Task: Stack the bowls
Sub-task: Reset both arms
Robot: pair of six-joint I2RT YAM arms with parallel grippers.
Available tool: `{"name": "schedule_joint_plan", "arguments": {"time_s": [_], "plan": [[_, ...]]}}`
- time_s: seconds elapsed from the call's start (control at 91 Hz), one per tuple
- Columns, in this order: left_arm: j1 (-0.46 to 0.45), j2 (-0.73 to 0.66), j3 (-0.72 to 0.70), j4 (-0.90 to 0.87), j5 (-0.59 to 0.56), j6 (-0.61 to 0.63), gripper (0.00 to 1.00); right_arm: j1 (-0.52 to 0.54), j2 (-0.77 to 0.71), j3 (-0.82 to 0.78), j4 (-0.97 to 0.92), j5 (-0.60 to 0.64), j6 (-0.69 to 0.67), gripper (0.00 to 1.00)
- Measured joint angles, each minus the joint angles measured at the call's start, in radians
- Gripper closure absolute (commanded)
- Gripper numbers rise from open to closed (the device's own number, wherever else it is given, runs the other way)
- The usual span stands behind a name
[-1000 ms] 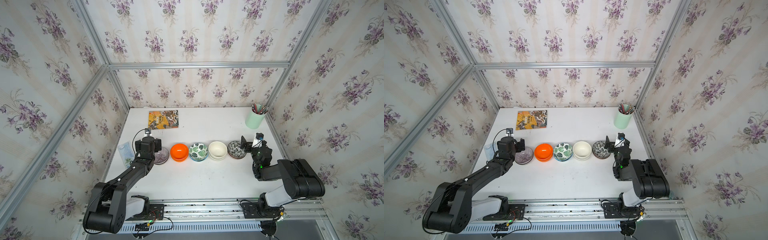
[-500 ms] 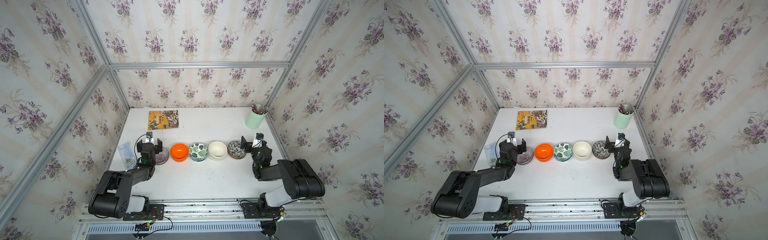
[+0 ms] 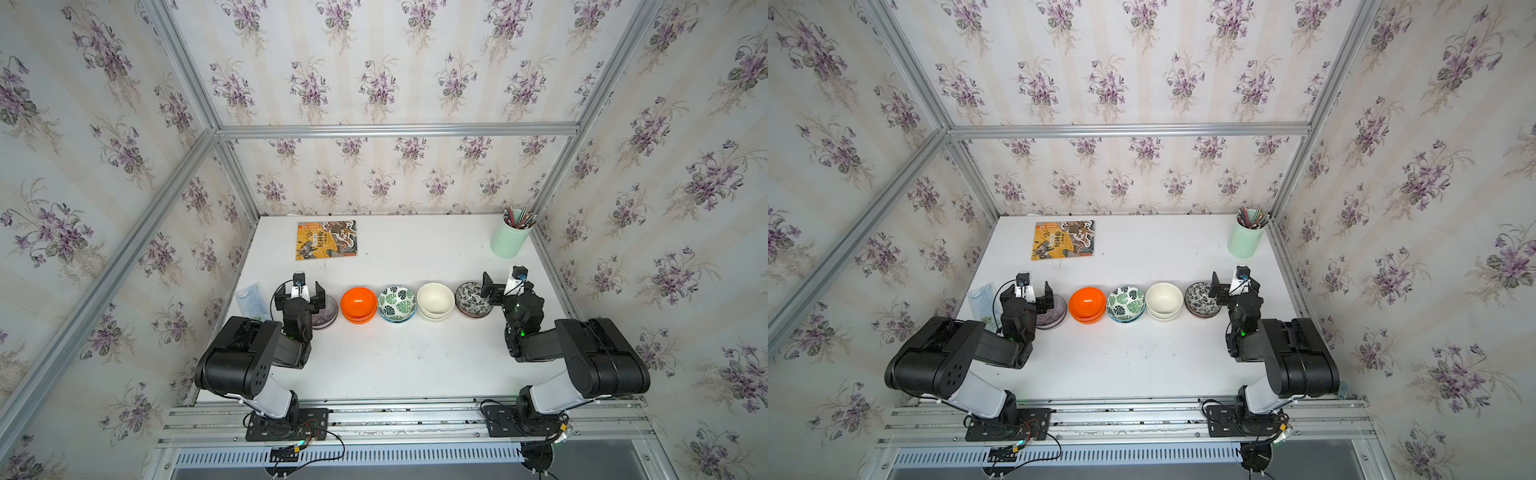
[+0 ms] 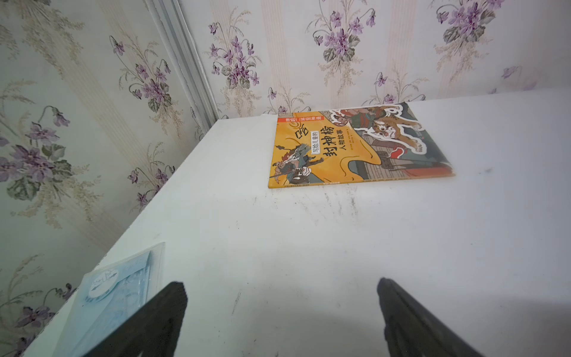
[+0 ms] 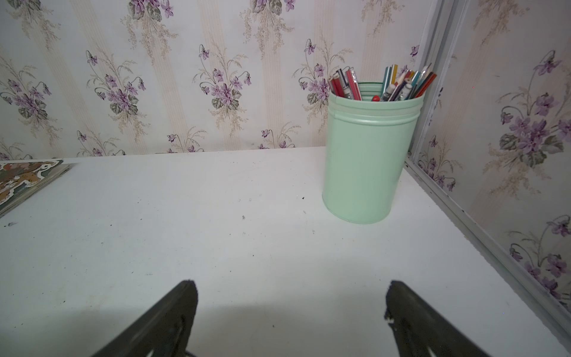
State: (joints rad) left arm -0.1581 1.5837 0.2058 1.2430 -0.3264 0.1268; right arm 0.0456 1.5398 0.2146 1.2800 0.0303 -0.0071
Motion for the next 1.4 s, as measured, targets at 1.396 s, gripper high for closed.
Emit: {"name": "schedule_joint_plan", "arguments": {"time_s": [1.396], "plan": [[0.007,0.005,0.088,-0.111,-0.014,-0.002,0.00,0.000,0.000,0.000,0.000,0.000,0.000,0.00]]}}
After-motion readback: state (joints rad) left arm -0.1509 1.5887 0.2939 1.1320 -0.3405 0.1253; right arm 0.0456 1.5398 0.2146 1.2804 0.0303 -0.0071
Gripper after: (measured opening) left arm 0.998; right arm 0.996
